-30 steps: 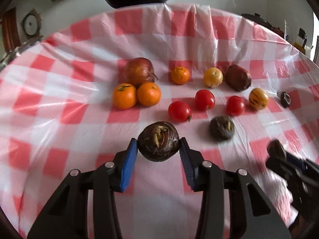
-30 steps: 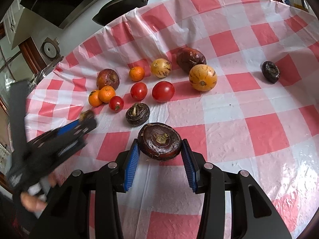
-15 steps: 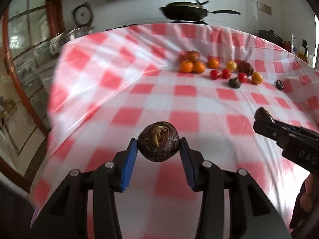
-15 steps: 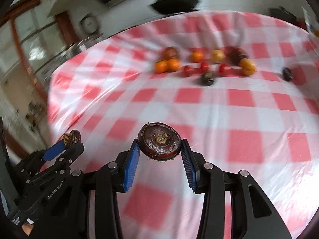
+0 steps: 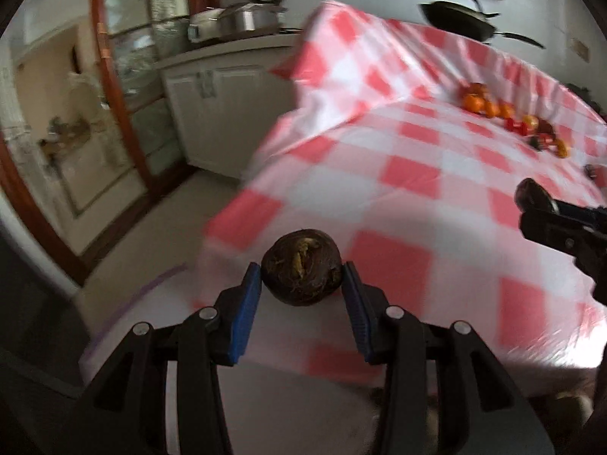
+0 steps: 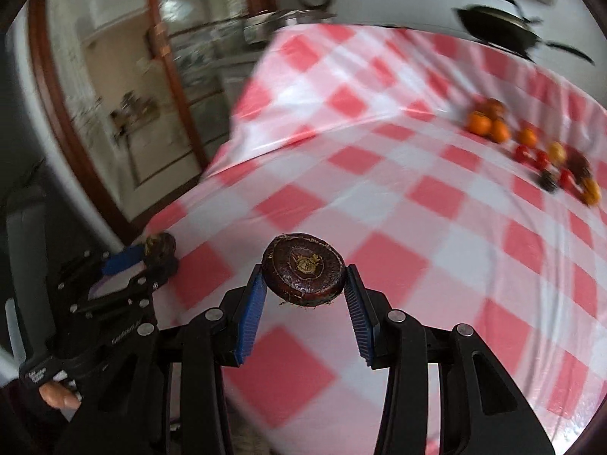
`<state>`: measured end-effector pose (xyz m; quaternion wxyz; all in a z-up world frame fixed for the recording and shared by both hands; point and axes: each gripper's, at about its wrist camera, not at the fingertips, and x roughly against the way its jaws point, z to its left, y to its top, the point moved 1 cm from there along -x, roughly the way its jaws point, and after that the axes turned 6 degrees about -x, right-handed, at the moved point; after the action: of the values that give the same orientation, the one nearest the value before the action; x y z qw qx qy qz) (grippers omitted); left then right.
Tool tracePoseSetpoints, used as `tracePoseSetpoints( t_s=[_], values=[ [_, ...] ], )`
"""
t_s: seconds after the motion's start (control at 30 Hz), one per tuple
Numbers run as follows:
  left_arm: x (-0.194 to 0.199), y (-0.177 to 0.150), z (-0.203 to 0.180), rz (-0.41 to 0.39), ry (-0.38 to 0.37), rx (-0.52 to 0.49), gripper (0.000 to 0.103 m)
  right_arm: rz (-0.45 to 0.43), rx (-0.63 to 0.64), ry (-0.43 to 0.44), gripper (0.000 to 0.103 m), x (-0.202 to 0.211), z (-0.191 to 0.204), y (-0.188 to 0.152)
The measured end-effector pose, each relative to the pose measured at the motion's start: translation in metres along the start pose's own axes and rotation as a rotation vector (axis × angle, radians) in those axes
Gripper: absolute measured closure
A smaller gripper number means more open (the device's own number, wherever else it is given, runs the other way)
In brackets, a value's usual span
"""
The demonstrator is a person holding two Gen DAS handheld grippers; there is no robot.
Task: Organize fruits
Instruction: 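Carry the left tool's dark fruit over the white box while the right tool carries its own, then open the left tool over the box while the right tool releases its fruit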
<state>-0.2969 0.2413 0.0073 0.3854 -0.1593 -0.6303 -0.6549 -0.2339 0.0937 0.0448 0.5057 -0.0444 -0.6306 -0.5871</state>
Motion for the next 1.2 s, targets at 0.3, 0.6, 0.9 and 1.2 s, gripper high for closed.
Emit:
tracePoseSetpoints(
  t_s=[0.3, 0.6, 0.9, 1.2],
  values=[
    [0.013, -0.064, 0.087, 0.095, 0.025, 0.219, 0.059, 0.078, 0.282, 0.190, 0.060, -0.017, 0.106, -0.029],
    [-0.038, -0.127, 0.137, 0.301, 0.135, 0.297, 0.059, 0.335, 0.538, 0.173, 0.060, -0.093, 0.174, -0.097],
    [-0.070, -0.162, 0.143, 0.448, 0.092, 0.342, 0.059, 0.542, 0.531, 0.119, 0.060, -0.167, 0.186, -0.121],
    [-0.080, -0.161, 0.146, 0.481, 0.060, 0.376, 0.045, 0.611, 0.528, 0.091, 0.060, -0.186, 0.193, -0.127]
  ],
)
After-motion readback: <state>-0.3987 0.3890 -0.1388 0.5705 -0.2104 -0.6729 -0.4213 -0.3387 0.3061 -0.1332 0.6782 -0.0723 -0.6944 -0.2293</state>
